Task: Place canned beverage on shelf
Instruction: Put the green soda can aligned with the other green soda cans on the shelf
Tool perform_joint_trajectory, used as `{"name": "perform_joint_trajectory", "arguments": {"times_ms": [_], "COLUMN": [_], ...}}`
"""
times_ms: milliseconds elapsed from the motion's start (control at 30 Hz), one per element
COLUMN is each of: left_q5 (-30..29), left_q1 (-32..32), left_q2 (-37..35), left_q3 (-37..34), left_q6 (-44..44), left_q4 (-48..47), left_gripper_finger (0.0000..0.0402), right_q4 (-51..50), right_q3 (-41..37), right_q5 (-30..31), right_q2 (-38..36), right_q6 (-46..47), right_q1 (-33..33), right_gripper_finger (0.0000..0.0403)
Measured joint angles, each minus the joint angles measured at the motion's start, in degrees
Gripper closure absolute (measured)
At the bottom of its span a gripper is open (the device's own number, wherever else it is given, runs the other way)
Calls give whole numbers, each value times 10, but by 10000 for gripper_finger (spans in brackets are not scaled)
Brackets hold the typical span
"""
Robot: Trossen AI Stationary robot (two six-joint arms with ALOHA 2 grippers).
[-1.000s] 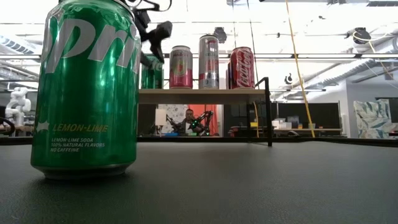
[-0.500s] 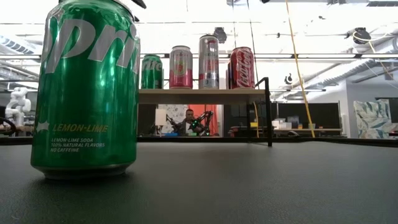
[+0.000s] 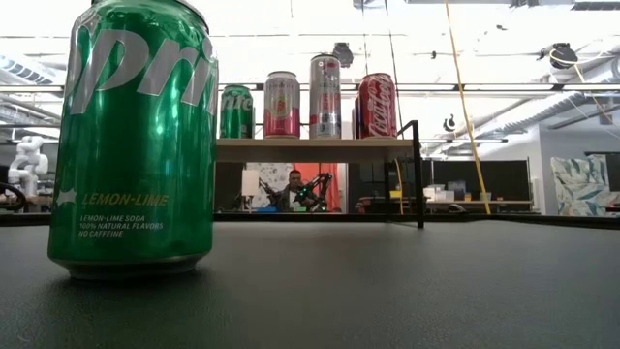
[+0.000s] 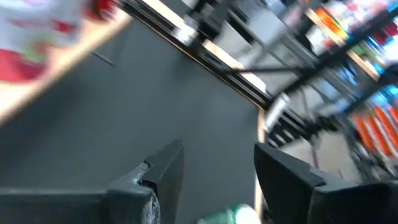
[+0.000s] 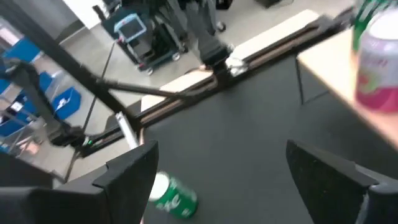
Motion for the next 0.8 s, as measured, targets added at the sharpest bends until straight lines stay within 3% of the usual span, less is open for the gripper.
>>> {"name": "perform_joint_trajectory", "arguments": {"times_ms": [200,467,800], "left_q5": [1,-97,-235], "left_q1": [-93,-210,-298], "left_q2": [2,34,155], "left_q3": [0,3,68], "left_q6": [-1,-32,-23], "left_q4": [0,0,0], "left_gripper_finger": [206,206,206], "right_q4": [-37,-84,-174], "right_q3": [0,0,0], "right_q5": [0,0,-34], "right_q2": [-1,-1,-25], "right_q6": [47,76,91], "right_q1": [33,57,81], "right_gripper_finger": [71,71,71]}}
